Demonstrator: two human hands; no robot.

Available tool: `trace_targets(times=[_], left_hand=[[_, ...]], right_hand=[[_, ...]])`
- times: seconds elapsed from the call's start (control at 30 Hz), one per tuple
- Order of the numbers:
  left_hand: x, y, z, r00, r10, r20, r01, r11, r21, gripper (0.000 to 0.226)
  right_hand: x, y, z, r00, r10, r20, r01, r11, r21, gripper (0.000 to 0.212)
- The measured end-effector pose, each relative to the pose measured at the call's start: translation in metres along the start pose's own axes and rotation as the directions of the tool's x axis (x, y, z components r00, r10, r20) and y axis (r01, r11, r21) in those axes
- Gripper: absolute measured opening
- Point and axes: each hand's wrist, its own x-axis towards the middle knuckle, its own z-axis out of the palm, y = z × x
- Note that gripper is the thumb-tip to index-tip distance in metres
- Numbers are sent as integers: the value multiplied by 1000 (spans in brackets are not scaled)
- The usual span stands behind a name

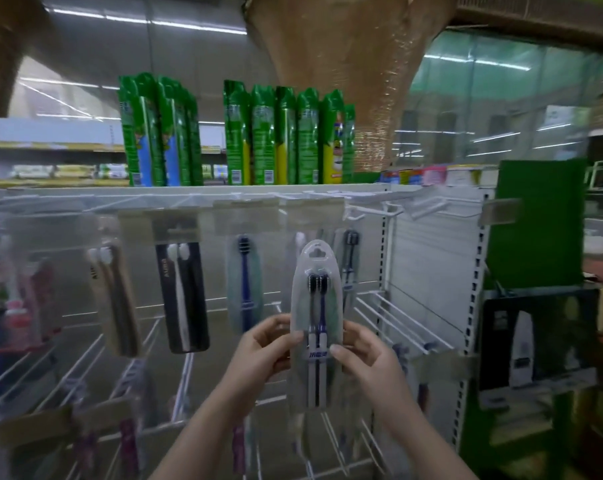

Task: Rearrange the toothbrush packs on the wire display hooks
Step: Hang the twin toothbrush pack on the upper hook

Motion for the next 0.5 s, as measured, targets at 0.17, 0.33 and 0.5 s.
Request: trace_targets(times=[0.17,0.33,0.5], left_hand=[[30,-4,50,1000,-6,8,6,1000,4,30],[57,1,75,1000,28,-6,-28,998,54,20],[73,5,84,998,55,-44,-50,992,115,17]], right_hand=[[20,0,-48,996,-26,-82,26,1000,-1,34],[46,-2,-76,996,-57,-73,55,998,-32,35],[66,-5,-86,996,-88,-35,86,995,-55,33]])
